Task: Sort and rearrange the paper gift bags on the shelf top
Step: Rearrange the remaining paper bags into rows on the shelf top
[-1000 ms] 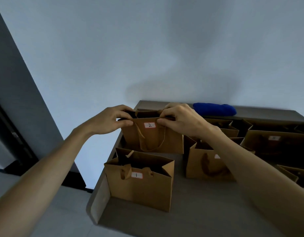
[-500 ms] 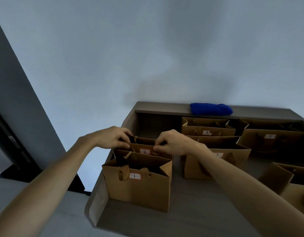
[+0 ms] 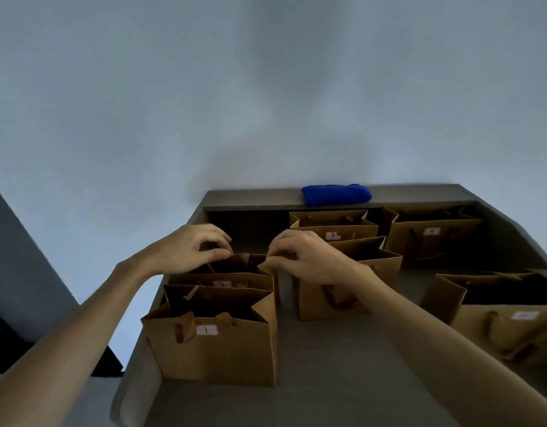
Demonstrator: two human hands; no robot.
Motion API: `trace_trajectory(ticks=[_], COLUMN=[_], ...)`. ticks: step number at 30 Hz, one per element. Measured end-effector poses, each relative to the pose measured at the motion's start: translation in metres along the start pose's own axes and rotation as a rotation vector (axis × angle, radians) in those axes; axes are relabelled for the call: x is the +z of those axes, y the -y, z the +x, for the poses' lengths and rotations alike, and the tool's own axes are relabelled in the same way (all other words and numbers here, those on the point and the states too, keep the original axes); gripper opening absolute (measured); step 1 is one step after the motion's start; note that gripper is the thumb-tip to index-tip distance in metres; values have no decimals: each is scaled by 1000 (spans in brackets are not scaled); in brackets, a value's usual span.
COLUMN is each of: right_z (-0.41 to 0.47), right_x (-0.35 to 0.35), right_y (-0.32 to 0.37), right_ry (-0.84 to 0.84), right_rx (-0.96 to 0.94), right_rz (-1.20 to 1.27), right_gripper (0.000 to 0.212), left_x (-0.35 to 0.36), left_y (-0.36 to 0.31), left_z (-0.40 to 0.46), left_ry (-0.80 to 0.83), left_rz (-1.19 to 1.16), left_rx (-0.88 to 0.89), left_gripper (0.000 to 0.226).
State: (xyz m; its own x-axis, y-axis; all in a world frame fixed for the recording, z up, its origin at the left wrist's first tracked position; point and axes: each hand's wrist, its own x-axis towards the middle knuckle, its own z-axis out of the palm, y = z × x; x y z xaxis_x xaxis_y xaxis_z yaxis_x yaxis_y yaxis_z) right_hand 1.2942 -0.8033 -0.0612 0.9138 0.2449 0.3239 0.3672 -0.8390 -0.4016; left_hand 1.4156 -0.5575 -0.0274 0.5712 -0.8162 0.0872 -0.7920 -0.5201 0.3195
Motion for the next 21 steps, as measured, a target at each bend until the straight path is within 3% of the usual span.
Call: trace_trajectory(ticks=[9,21], right_z=[-78,-125], right_x=[-41,-79], right_y=[-36,-71], right_ry=[-149,-227], right_rx=[145,327], right_rz=[-37,-109], right_gripper=[14,15], left_x=[30,72], left_y=[-68,-86], left_z=[62,157], left_ry=[-114,-78], left_rz=[-72,242], left_rx=[185,-4], left_gripper=[14,27])
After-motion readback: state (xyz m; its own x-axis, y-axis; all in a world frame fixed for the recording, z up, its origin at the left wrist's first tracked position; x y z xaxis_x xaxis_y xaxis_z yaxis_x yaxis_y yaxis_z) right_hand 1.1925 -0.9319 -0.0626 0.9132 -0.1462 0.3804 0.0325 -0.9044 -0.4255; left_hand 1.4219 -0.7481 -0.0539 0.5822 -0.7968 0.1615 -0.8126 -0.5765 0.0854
